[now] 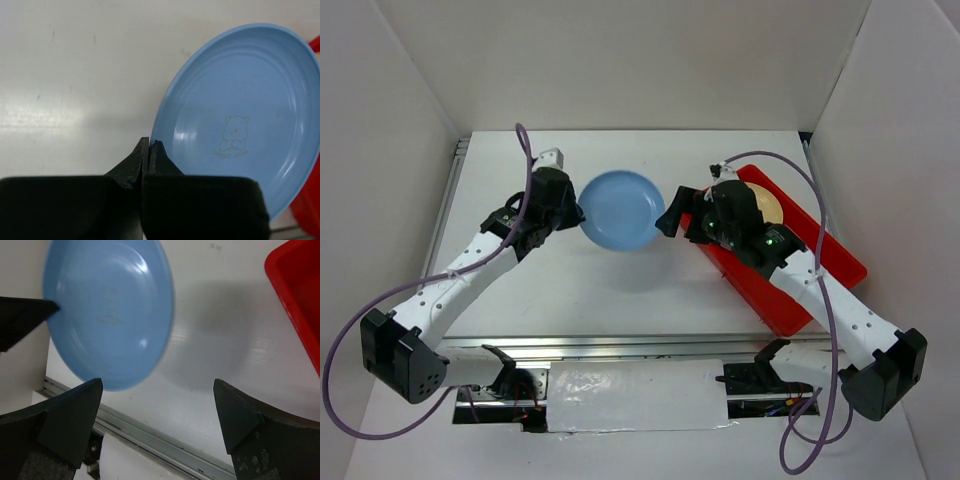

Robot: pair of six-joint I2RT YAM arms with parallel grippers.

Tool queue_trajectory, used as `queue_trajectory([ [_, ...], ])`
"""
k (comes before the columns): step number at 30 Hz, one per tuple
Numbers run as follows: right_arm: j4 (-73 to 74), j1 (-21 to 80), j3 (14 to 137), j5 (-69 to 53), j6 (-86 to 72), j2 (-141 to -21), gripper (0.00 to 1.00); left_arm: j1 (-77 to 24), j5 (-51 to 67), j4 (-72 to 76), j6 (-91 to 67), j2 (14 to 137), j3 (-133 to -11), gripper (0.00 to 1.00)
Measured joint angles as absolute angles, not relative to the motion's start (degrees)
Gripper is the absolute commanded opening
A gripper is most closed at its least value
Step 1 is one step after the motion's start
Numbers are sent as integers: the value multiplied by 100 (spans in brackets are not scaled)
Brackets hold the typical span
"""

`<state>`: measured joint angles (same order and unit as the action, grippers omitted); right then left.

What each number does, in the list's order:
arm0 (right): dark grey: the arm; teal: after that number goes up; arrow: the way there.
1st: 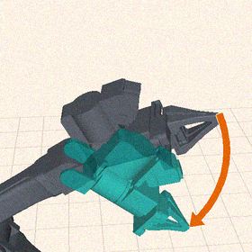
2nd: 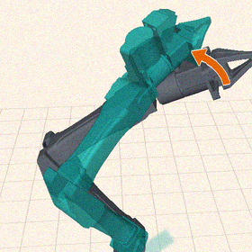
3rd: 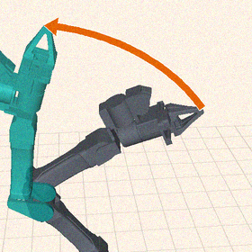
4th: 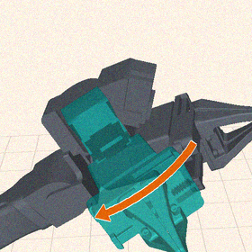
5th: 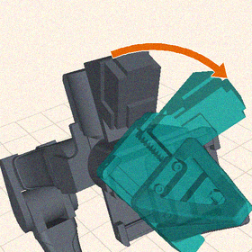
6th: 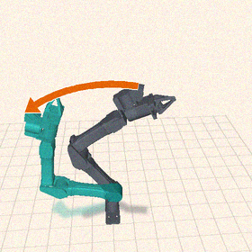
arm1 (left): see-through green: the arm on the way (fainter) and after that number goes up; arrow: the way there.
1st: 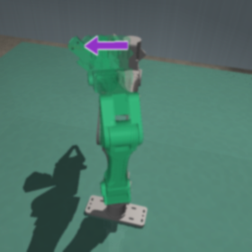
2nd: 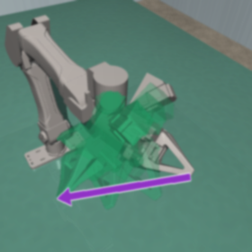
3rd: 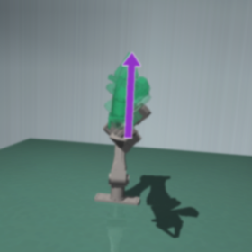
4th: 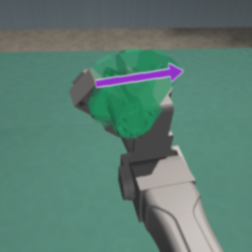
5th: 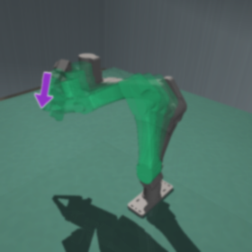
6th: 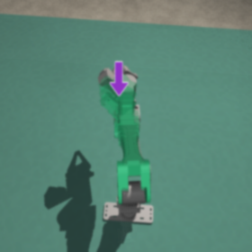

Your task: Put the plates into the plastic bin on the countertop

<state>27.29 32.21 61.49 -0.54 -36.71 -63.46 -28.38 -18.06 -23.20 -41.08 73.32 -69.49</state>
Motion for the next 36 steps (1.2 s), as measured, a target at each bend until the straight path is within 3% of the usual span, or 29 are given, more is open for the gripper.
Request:
queue_trajectory([
  [11, 2567, 3813, 6154, 515, -3802, -6722, 93, -3061, -1223, -3371, -3900, 6123, -6576, 0],
  [16, 2534, 3964, 6215, 561, -3824, -7074, 52, -3068, -1142, -3387, -3894, 5749, -6296, 0],
  [17, 2528, 4012, 6230, 556, -3824, -7094, 18, -3068, -1114, -3400, -3898, 5771, -6206, 0],
  [18, 2521, 4051, 6248, 556, -3795, -7109, 4, -3068, -1090, -3428, -3896, 5804, -6130, 0],
  [19, 2510, 4084, 6272, 550, -3826, -7122, 0, -3070, -1037, -3439, -3900, 5835, -6060, 0],
  [22, 2552, 4125, 6292, 572, -3778, -7166, 0, -3076, -1022, -3454, -3900, 5874, -5977, 3],
  [23, 2554, 4128, 6292, 578, -3769, -7185, 0, -3074, -1026, -3452, -3903, 5872, -5977, 20],
  [24, 2565, 4125, 6292, 589, -3769, -7199, 0, -3076, -1031, -3450, -3903, 5863, -5977, 48],
  [25, 2574, 4121, 6292, 613, -3776, -7210, 0, -3076, -1050, -3452, -3907, 5863, -5979, 99],
  [30, 2842, 3514, 6353, 801, -3994, -7207, 0, -3081, -1426, -3830, -4049, 5745, -6156, 99],
  [36, 2838, 775, 5878, 980, -4259, -6726, 0, -3083, -2246, -4541, -3863, 4639, -6414, 99],
])
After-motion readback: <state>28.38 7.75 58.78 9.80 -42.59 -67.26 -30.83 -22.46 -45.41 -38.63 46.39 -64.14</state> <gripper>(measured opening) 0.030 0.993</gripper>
